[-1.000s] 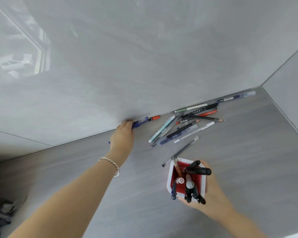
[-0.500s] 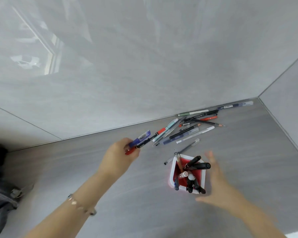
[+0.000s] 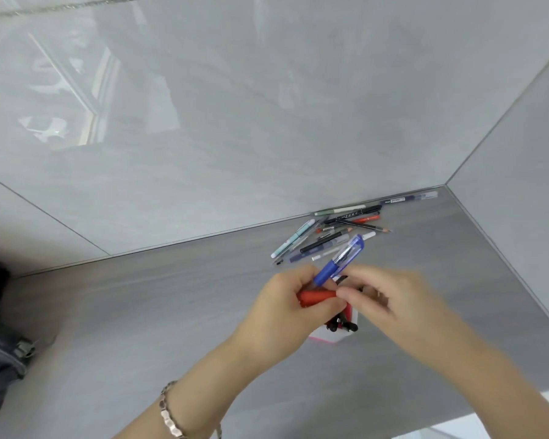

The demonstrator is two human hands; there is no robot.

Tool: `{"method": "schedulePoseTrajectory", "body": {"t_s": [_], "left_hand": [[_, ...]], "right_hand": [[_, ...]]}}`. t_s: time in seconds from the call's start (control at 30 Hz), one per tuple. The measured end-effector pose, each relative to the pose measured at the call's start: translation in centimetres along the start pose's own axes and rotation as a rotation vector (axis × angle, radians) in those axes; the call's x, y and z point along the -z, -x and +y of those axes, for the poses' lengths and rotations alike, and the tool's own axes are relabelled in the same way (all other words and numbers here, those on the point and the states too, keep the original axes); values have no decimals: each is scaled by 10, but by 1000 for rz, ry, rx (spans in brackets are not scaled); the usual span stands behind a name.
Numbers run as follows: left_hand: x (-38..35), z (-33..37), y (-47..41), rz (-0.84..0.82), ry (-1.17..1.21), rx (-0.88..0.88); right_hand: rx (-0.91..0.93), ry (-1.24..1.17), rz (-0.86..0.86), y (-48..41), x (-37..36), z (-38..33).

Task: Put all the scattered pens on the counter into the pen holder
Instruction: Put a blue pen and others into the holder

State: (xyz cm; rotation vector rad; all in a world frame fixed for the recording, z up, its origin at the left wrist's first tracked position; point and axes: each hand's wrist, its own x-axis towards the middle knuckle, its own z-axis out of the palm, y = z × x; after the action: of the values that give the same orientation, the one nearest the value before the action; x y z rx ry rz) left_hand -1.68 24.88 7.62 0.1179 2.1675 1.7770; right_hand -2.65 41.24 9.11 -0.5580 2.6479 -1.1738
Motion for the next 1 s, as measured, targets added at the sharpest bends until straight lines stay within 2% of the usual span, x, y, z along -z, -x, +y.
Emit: {"method": "schedulePoseTrajectory", "body": {"t_s": [0.1, 0.17, 0.23, 0.3, 0.37, 0.43, 0.5, 0.6, 0.67, 0.73, 0.83, 0.93, 1.0], "left_hand": [[-9, -5, 1, -26, 139, -28], [-13, -3, 0, 79, 251, -40], [-13, -7, -6, 252, 357, -48], [-13, -17, -13, 369, 391, -89], [-20, -28, -20, 410, 365, -101], [-29, -41, -24, 403, 316, -98], [-34, -52, -24, 352, 233, -86], [-32, -67, -21, 291, 24, -116], [-27, -70, -21, 300, -136, -142], [-23, -68, -25, 287, -293, -196], [-18, -71, -33, 221, -490, -327], [-14, -82, -31, 109, -623, -403], [-6, -82, -28, 96, -597, -376]], "right_hand": [[12, -29, -3, 10, 0, 11], [-28, -95, 57, 15, 1, 18], [-58, -230, 138, 18, 1, 21], [-53, -470, 271, 20, -4, 25], [-56, -574, 432, 18, -15, 32], [-89, -558, 500, 16, -29, 40], [-140, -488, 483, 15, -41, 50], [-136, -222, 387, 17, -49, 67], [-61, 40, 379, 17, -57, 76], [22, 166, 377, 19, -65, 81], [44, 35, 401, 22, -64, 87], [-130, -121, 503, 8, -45, 101], [-268, -43, 412, -10, -35, 126]]}}
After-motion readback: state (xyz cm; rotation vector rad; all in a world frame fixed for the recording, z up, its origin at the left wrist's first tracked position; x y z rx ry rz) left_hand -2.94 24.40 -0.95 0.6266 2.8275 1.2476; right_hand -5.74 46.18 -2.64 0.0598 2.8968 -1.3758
